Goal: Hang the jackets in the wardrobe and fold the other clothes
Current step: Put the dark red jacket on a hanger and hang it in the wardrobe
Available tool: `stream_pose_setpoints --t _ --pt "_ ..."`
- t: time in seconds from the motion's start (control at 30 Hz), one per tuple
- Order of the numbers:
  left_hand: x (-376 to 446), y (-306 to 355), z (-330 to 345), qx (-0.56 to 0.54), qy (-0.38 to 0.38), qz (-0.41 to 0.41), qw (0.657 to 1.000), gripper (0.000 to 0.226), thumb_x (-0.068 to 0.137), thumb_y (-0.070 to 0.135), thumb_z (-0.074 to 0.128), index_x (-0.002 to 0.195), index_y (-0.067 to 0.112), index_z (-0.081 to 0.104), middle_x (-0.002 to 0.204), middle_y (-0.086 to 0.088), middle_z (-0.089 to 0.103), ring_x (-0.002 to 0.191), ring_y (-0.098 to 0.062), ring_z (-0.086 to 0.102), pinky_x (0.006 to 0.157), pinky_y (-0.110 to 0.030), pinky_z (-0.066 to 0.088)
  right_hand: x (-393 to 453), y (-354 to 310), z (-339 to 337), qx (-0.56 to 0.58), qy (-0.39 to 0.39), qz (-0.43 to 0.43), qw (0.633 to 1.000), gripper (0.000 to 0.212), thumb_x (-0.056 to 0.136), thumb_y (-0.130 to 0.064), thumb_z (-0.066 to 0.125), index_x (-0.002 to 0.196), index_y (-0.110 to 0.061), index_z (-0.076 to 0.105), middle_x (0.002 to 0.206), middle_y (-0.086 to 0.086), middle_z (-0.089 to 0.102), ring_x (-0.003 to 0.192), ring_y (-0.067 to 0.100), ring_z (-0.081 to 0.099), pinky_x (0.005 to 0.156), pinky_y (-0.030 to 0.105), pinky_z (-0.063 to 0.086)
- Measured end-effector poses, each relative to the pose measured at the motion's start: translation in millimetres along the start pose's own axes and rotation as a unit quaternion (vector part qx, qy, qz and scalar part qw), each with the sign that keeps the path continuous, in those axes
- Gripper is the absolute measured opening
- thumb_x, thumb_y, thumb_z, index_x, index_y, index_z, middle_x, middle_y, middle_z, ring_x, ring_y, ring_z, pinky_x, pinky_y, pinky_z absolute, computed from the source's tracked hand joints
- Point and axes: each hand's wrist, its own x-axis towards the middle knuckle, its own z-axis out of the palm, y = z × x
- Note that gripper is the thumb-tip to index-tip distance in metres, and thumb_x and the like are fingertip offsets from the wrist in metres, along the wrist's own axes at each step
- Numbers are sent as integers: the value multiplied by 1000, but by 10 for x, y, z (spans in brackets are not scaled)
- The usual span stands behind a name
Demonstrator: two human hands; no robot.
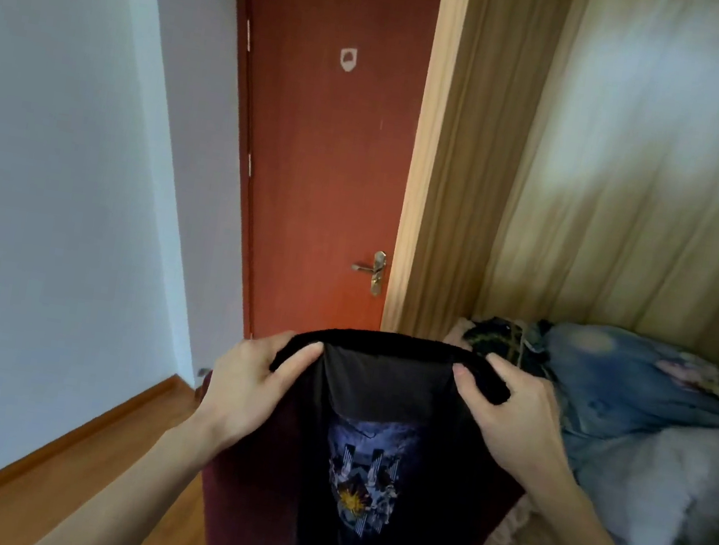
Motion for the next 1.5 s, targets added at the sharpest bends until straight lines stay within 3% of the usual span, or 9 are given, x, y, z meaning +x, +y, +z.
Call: stream_pose_setpoints --t 0.13,0.23,0.57,0.73,0.87,1.1,1.27,1.4,1.5 --pt "387 -28 193 -11 -7 53 999 61 93 77 45 82 19 60 63 1 62 62 -15 62 67 -43 54 64 84 -98 -57 31 65 996 54 90 -73 56 78 -22 69 64 -2 68 63 14 66 64 44 53" --pt "601 -3 303 -15 2 86 996 63 90 80 41 82 21 65 61 4 63 61 -12 63 66 -37 54 77 94 -132 -93 82 75 989 46 91 -51 71 80 -7 70 69 4 70 71 18 64 70 46 51" --pt "1144 301 583 -97 6 172 980 44 94 71 51 64 39 58 47 3 52 45 -15 54 47 -33 46 191 37 -402 -172 145 110 968 44 89 -66 61 71 -27 51 60 -11 59 55 7 57 54 31 41" --pt "1422 462 721 -110 12 161 981 62 89 75 42 65 21 61 50 1 56 51 -14 58 57 -36 51 412 -51 -580 -191 163 108 962 32 88 -65 61 73 -37 58 61 -7 60 61 17 57 64 47 51" --pt "1598 688 834 -133 5 156 979 63 92 74 49 64 19 57 47 -5 51 49 -18 55 58 -36 50 605 -11 -740 -195 172 119 958 56 87 -68 59 83 -12 66 71 13 67 70 31 63 72 48 55" --pt "1954 1139 1057 -179 17 184 966 57 96 57 60 58 19 40 45 2 38 44 -16 41 51 -41 45 951 168 -1009 -149 181 122 964 41 93 -45 70 66 -20 51 54 3 51 55 27 52 56 44 46" --pt "2247 1373 1207 -207 40 214 954 58 96 63 59 59 24 37 46 -1 41 44 -18 44 50 -48 44 1163 462 -1217 -148 155 99 972 48 91 -62 63 73 -18 55 56 9 55 51 28 53 55 46 48" --pt "2480 1645 1291 -196 64 202 957 49 93 66 60 72 22 70 53 9 55 59 -20 61 64 -40 54 1444 633 -1420 -155 160 76 972 44 92 -62 63 72 -23 56 55 6 58 49 23 55 56 43 51" --pt "2685 1863 1345 -191 74 208 956 56 91 66 58 59 20 52 48 7 48 53 -19 54 60 -37 49 1710 720 -1573 -158 159 61 973 45 93 -61 64 70 -23 55 54 7 57 48 22 53 56 43 49"
